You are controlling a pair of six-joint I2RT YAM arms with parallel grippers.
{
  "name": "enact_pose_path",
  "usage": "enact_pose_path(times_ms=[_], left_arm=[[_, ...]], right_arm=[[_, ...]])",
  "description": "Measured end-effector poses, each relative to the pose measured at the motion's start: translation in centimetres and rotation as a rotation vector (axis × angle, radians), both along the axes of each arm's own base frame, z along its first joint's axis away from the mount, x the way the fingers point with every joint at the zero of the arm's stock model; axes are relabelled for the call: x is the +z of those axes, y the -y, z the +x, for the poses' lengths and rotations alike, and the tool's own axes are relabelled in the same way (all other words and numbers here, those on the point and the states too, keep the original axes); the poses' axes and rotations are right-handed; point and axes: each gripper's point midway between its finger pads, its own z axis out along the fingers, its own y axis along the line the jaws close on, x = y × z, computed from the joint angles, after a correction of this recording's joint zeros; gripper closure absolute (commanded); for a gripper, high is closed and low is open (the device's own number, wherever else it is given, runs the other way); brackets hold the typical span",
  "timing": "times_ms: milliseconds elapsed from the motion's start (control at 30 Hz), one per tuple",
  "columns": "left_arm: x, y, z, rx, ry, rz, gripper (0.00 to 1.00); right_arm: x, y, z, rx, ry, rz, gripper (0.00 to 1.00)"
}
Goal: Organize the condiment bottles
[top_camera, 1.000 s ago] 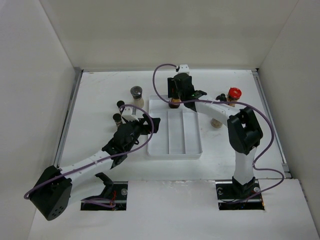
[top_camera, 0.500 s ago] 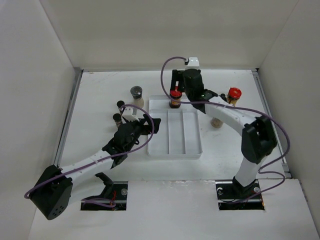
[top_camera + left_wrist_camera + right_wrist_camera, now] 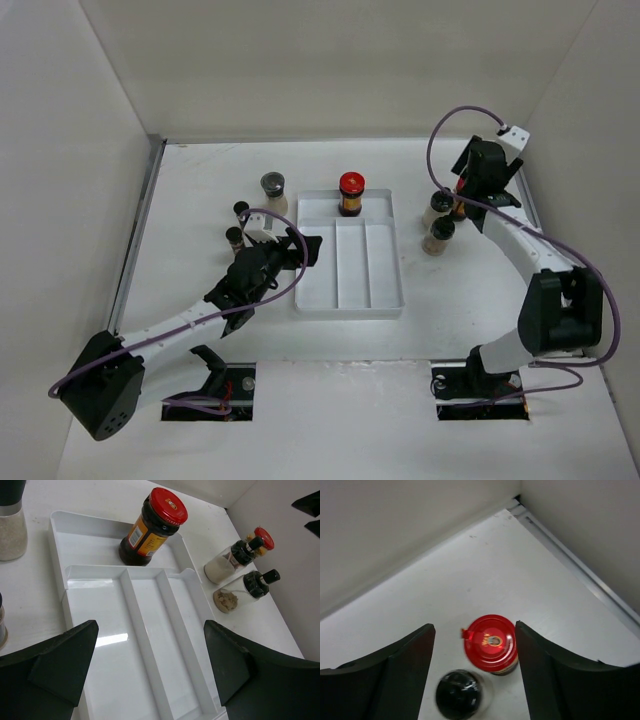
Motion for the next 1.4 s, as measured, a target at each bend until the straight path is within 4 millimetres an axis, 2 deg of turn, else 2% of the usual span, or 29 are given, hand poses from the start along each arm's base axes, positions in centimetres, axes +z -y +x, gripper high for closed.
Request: enact_pose_path(times_ms=[100,233,300,367,467,633,700,800,933,1033,1133,1233,1400], left_arm=[[0.0,0.1,-0.1,-0.003,-0.001,-0.003,0.12],[0.0,0.2,-0.1,-0.007,-0.002,-0.004,0.12],[0.0,0.2,-0.1,-0.008,-0.004,-0.004,0.12],[-0.2,0.3,-0.1,-0.008,-0.006,-0.003,0.12],[-0.5,0.4,-0.1,-0.009,-0.013,0.002,0.12],[-0.6,0.4,0.0,-0.009,-0.016,0.004,0.12],[-0.6,0.3,0.0,-0.008,-0.015,0.003,0.12],[-0.5,0.4,0.0,-0.008,-0.013,0.002,0.12],[-0.5,0.4,0.0,-0.008,-0.012,0.001,0.12],[-0.5,0.4,0.0,-0.009,-0.012,0.001,0.12],[-0.5,0.4,0.0,-0.010,-0.011,0.000,0.12],[-0.3,0.5,0.1,-0.011,-0.006,-0.005,0.12],[-0.2,0.5,0.1,-0.013,-0.002,-0.008,0.12]], right_arm=[[-3.0,1.2,0.4,-0.035,-0.081,-0.016,0.15],[-7.5,1.0,0.8,-0.019,-0.195,-0.027,0.12],[-8.9,0.8,0.8,-0.002,-0.236,-0.026,0.12],[-9.3,0.6,0.9,0.009,-0.248,-0.022,0.11],[-8.8,0.6,1.3,0.010,-0.240,-0.019,0.12],[-9.1,1.1,1.8,0.002,-0.243,-0.014,0.17],[-10.0,1.4,1.9,-0.001,-0.261,-0.012,0.21],[-10.6,1.6,2.1,-0.007,-0.267,-0.006,0.34],[-10.4,1.7,2.1,-0.010,-0.262,-0.005,0.48],[-10.2,1.8,1.6,-0.012,-0.254,-0.003,0.50],[-9.2,2.0,0.8,-0.025,-0.234,-0.004,0.52],[-6.6,2.3,0.4,-0.036,-0.178,-0.008,0.53],[-0.7,1.8,-0.4,-0.029,-0.042,-0.017,0.53]])
